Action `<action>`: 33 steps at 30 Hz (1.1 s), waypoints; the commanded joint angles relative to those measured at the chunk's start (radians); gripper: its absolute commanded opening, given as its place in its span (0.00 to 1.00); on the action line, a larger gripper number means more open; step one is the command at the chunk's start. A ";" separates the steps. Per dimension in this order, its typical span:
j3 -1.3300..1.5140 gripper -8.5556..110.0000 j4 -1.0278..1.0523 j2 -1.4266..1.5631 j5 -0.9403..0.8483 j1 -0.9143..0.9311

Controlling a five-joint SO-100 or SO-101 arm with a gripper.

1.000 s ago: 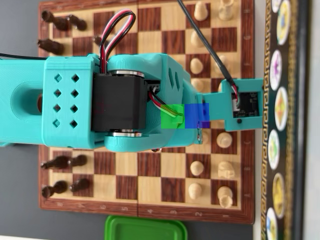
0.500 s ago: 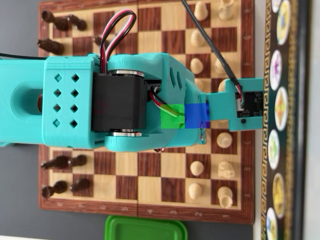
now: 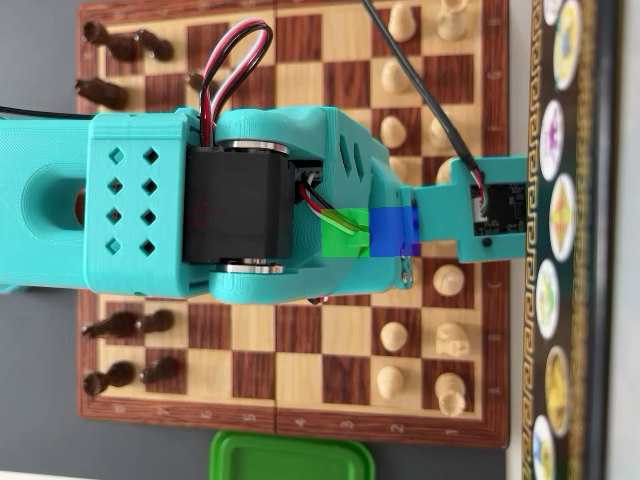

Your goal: Play chess

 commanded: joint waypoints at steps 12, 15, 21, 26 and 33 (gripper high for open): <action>-0.043 0.09 0.000 0.021 -0.003 0.002; -0.023 0.09 0.000 0.074 -0.003 0.002; 0.054 0.09 0.000 0.169 -0.003 0.002; 0.112 0.09 0.000 0.213 -0.003 0.002; 0.190 0.09 -0.011 0.275 -0.003 0.005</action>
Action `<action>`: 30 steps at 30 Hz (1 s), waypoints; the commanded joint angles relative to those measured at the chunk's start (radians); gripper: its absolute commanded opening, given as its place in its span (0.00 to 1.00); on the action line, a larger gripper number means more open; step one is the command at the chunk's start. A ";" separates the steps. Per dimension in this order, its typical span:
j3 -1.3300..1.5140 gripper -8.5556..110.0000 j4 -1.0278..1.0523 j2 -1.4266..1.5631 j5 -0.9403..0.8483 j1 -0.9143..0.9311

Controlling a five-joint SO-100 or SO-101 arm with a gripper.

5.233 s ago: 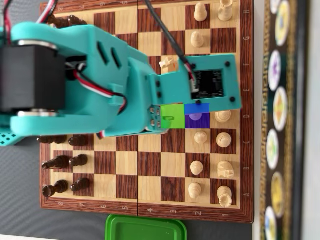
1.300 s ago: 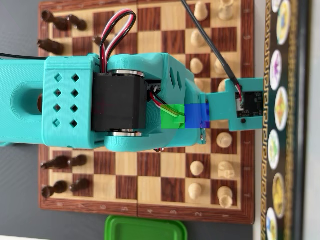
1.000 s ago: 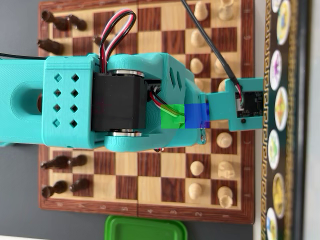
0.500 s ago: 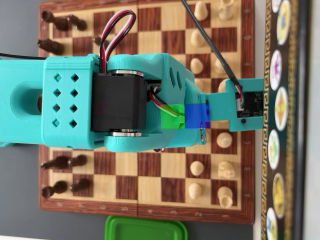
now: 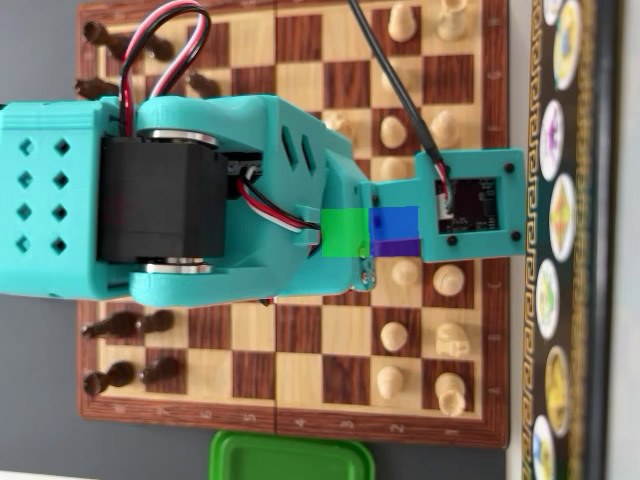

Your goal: Play chess

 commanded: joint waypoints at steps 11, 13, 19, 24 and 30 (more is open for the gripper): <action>0.123 0.09 -0.011 0.152 -0.002 0.002; 0.140 0.09 -0.012 0.152 0.000 0.002; 0.175 0.09 -0.051 0.150 -0.002 0.002; 0.204 0.09 -0.100 0.150 -0.003 -0.006; 0.206 0.09 -0.103 0.147 -0.003 -0.006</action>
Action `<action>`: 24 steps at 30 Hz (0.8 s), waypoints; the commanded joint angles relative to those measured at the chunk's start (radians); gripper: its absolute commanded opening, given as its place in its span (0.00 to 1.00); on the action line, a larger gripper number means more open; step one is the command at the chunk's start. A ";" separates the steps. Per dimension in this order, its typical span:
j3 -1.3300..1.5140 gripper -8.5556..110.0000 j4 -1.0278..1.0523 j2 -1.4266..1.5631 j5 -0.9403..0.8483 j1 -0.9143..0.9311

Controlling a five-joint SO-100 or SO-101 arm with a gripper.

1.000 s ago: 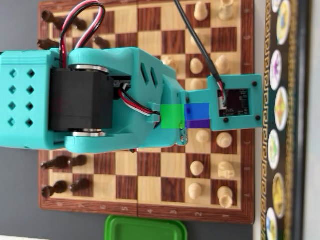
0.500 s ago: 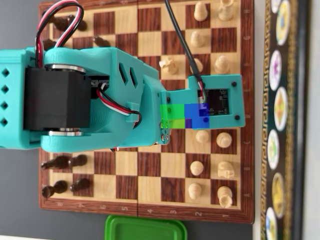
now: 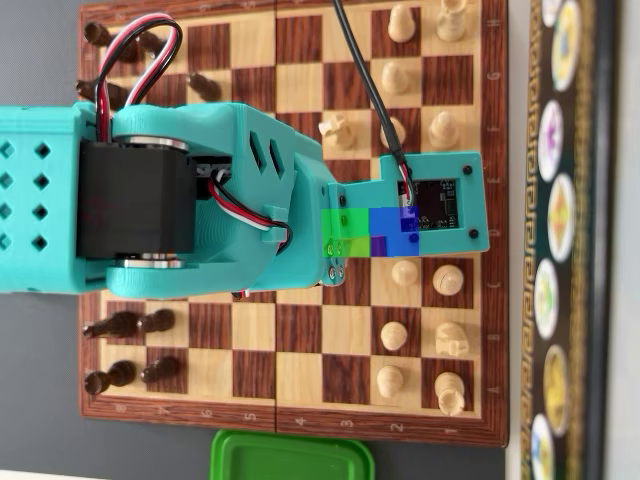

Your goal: Play chess

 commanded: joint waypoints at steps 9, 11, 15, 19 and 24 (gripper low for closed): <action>-0.014 0.09 -0.012 -0.014 -0.003 0.003; -0.014 0.09 -0.009 -0.015 -0.003 0.003; -0.015 0.09 -0.011 -0.015 -0.003 0.006; -0.015 0.09 -0.011 -0.015 -0.003 0.005; -0.043 0.09 -0.002 -0.015 -0.003 -0.002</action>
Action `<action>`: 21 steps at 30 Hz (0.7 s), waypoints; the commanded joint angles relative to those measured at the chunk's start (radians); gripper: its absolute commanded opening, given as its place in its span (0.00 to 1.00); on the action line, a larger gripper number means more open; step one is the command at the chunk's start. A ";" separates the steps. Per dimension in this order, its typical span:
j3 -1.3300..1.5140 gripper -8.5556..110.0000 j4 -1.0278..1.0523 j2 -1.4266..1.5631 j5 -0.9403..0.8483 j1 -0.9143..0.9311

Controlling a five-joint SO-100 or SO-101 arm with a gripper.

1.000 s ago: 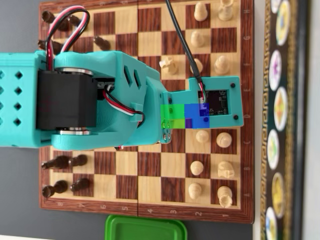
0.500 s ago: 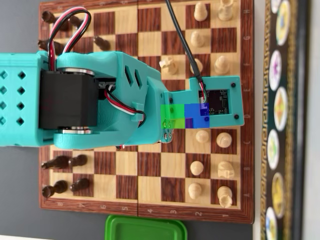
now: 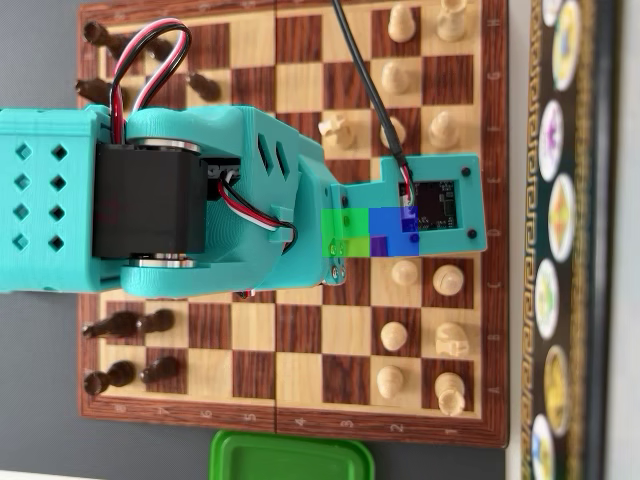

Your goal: Play chess

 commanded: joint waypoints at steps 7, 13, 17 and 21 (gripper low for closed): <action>-0.049 0.15 0.000 0.008 -0.005 -0.005; -0.051 0.16 0.000 0.008 -0.005 -0.009; -0.051 0.16 0.000 0.008 -0.005 -0.020; -0.051 0.16 0.000 0.008 -0.005 -0.020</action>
